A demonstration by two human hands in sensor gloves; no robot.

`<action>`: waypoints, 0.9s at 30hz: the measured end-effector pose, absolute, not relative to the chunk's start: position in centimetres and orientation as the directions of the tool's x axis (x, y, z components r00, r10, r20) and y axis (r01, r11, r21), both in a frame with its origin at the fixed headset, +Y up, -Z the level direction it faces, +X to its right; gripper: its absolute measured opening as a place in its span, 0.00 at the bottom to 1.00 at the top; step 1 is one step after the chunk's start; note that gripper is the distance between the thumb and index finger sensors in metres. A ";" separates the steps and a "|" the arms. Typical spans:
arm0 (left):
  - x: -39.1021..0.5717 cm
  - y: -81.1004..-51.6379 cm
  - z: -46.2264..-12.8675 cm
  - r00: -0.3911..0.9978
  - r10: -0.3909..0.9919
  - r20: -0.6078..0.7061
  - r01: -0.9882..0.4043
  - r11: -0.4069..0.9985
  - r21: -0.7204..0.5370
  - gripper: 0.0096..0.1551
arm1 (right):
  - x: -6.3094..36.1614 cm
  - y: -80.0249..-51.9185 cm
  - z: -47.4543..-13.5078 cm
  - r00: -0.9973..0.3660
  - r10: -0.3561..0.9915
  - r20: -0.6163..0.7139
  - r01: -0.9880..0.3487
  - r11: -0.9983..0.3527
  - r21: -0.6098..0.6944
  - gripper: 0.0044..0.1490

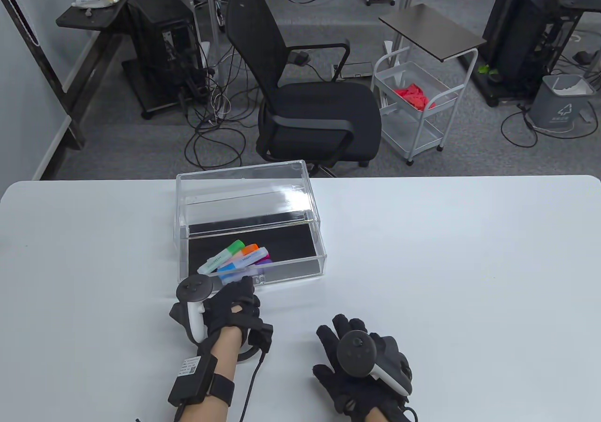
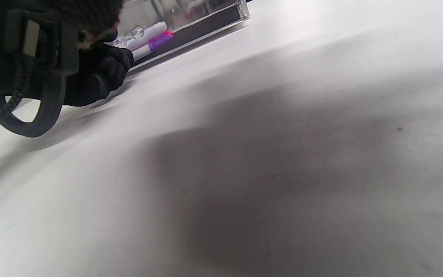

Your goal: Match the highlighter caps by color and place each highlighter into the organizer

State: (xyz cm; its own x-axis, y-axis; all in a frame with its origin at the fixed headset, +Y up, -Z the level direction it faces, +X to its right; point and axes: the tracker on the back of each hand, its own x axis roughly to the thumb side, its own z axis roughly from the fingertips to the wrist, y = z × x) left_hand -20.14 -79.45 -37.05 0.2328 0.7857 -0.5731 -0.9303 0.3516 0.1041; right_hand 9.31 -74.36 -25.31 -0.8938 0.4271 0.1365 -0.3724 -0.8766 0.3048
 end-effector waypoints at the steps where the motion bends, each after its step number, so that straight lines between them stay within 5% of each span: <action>1: -20.2 -79.6 -37.1 0.212 0.787 -0.579 -0.939 0.327 0.102 0.33 | 9.3 -74.4 -25.3 -0.894 0.427 0.136 -0.373 -0.877 0.304 0.48; 10: -19.9 -80.6 -37.5 0.044 0.798 -0.601 -0.983 0.141 0.114 0.33 | 9.1 -74.5 -25.4 -0.898 0.421 0.127 -0.367 -0.876 0.313 0.48; 27: -20.5 -80.2 -43.2 0.132 0.797 -0.590 -0.978 0.201 0.052 0.33 | 9.3 -74.5 -25.5 -0.899 0.420 0.122 -0.369 -0.878 0.304 0.48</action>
State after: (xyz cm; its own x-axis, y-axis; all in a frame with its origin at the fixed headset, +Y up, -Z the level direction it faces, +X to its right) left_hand -20.54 -80.25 -43.19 0.1322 0.7967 -0.5898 -0.9782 0.2010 0.0523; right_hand 9.26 -74.52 -25.48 -0.8993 0.4198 0.1221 -0.3687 -0.8783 0.3044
